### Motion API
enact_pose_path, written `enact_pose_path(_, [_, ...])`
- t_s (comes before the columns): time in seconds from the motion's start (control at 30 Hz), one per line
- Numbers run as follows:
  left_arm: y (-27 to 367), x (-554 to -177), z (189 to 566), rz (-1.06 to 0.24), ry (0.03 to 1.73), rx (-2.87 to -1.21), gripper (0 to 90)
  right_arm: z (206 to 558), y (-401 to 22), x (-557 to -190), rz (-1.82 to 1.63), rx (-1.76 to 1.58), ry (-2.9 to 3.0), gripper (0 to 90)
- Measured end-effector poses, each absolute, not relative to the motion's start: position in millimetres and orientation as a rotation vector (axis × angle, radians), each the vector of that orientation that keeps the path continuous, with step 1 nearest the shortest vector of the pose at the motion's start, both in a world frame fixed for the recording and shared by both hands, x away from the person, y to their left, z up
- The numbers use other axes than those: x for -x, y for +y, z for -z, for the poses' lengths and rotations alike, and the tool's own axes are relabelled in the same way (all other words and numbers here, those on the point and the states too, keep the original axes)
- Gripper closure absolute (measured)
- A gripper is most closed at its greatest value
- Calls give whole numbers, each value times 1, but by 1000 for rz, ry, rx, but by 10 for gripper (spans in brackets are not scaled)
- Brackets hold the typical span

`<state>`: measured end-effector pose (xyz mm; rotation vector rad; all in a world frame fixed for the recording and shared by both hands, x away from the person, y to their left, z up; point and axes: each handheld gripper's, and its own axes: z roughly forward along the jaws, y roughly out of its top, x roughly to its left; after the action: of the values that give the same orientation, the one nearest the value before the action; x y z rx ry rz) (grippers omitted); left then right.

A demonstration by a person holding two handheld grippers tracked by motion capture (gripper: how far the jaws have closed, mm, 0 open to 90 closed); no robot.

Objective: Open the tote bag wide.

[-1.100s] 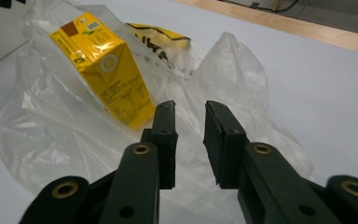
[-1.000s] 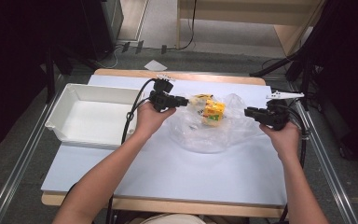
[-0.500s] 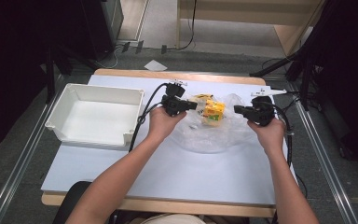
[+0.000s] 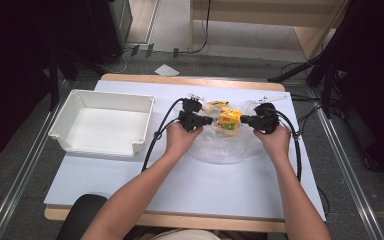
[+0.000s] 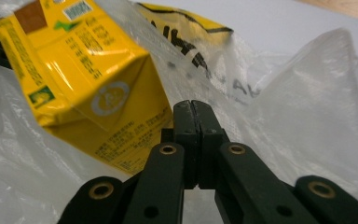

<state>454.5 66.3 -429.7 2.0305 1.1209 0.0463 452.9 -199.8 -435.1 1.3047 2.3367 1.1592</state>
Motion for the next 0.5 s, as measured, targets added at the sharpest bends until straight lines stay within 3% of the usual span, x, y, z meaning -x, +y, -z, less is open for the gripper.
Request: enact_pose_path(0.5, [62, -437, 454, -6, 1118, -2069, 888, 457, -193, -466, -1116, -1343, 2364, 900])
